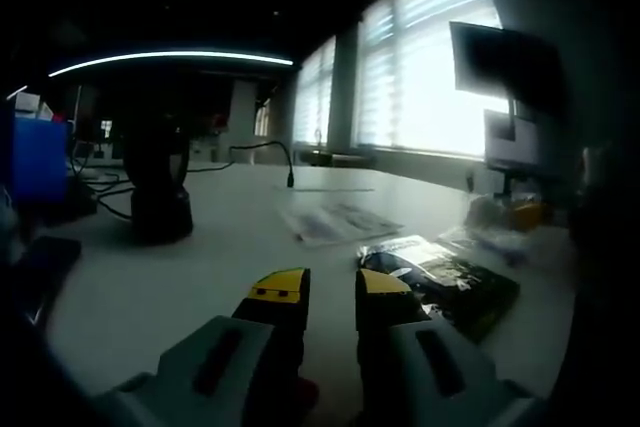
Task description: Clip sheet goods on table flip sheet goods clip sheet goods scan sheet goods put sheet goods back to table
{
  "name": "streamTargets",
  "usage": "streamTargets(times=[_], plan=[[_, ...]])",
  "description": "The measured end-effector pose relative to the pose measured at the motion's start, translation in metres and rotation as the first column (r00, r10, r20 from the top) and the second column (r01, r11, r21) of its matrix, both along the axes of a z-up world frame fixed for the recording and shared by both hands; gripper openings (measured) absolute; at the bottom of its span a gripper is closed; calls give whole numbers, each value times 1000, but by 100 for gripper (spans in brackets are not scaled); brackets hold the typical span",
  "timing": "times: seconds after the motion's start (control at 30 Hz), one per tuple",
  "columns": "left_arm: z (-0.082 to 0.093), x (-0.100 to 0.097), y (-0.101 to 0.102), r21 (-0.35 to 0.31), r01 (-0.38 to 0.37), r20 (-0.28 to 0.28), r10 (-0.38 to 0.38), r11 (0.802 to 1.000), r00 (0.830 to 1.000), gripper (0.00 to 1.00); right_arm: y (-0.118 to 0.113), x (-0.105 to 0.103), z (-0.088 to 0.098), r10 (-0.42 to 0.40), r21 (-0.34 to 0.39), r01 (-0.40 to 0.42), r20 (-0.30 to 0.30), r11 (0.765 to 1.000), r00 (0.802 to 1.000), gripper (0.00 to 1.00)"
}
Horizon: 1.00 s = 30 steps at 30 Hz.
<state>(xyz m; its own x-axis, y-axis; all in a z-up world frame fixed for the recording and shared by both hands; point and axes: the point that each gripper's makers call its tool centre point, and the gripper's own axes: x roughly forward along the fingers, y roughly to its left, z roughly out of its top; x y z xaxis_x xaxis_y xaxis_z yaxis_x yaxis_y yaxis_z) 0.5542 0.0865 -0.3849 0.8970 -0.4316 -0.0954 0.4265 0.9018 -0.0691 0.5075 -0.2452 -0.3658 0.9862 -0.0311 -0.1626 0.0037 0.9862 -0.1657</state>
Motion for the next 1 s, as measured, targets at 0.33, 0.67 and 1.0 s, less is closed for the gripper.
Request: streamTargets(times=[0.33,0.67,1.0], plan=[[0,-1,0,4,-1,2,1,1000,1000,12,-8,-1,6,-22,-16,22,17,1000,1000,21],[0,-1,0,9,-3,5,3,1000,1000,12,-22,-4,15,-52,-21,53,44,998,998,21],[0,-1,0,13,-4,7,4,1000,1000,12,-30,-4,17,-59,-22,60,44,998,997,18]])
